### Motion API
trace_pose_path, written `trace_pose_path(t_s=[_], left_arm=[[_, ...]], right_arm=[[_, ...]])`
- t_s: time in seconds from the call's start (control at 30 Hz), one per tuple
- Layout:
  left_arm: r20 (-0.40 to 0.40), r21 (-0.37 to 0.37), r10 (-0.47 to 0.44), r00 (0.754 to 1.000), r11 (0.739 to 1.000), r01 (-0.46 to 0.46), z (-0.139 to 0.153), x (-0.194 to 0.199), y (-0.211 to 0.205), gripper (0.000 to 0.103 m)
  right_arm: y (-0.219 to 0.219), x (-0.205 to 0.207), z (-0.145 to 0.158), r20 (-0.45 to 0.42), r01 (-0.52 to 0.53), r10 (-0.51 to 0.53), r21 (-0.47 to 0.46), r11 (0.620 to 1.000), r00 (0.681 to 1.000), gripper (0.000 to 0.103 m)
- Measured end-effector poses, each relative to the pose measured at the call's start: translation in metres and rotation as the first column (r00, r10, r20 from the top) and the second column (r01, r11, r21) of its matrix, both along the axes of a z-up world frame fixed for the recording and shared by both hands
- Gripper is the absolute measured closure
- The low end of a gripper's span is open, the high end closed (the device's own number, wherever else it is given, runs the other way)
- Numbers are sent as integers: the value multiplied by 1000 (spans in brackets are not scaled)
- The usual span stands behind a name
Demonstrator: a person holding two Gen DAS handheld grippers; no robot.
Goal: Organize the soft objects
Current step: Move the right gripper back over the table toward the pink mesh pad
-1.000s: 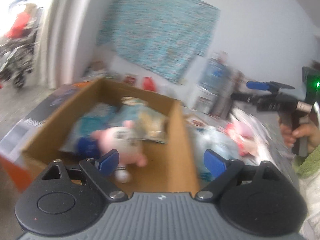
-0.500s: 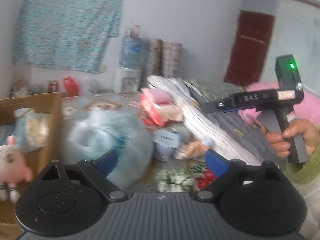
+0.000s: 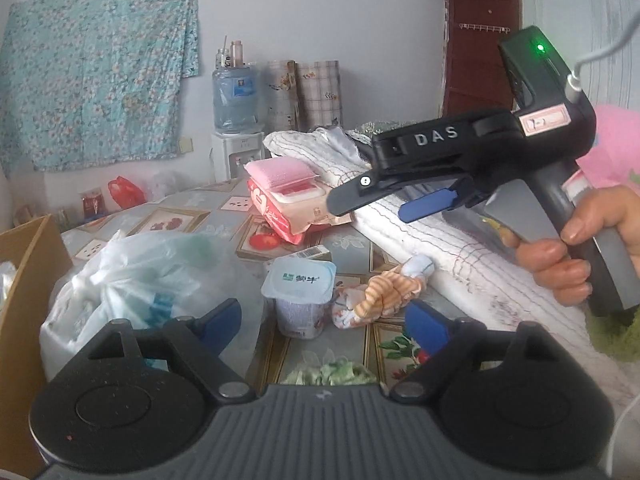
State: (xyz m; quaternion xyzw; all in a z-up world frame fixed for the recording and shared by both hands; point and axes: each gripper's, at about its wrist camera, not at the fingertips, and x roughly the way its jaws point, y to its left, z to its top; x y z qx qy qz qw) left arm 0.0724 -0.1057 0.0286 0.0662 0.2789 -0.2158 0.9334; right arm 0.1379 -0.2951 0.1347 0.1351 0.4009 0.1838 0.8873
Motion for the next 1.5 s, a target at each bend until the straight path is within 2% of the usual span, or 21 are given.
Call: trace_pose_path(t_s=[0.13,0.2,0.23,0.3,0.37,0.6,0.73,1.0,1.5], left_arm=[[-25,-1,3,1000,1000,-3,-7,16,-7,22],[-52,-4,11,999,1000,-12,-12,27,-11,27],[-63,-3,17,998,1000,-17,-14,32,-12,30],[-81,1,28,996,1000,-28,-18,40,-15,33],[-95,1,38,995,999,-38,-21,47,-16,34],[-133,19,68,989,998,-66,-31,65,-17,35],[-151,25,82,985,997,-79,-36,74,-19,37],[-139,38,113,984,993,-109,-39,83,-22,40],[-144,29,109,984,994,-106,-35,73,-24,41]], right_arm=[[-4,13,-17,-39,-8,11,57,998,999,15],[-3,19,-26,-66,-17,22,69,997,998,29],[-2,22,-30,-79,-21,27,73,997,997,32],[-1,27,-38,-100,-23,32,89,996,995,45],[0,33,-47,-117,-21,33,103,994,993,51],[-1,50,-72,-172,6,21,157,988,985,58],[0,54,-79,-175,3,28,177,984,984,62],[-2,54,-89,-179,-5,49,239,971,983,71],[-4,43,-89,-189,-15,69,271,962,980,70]])
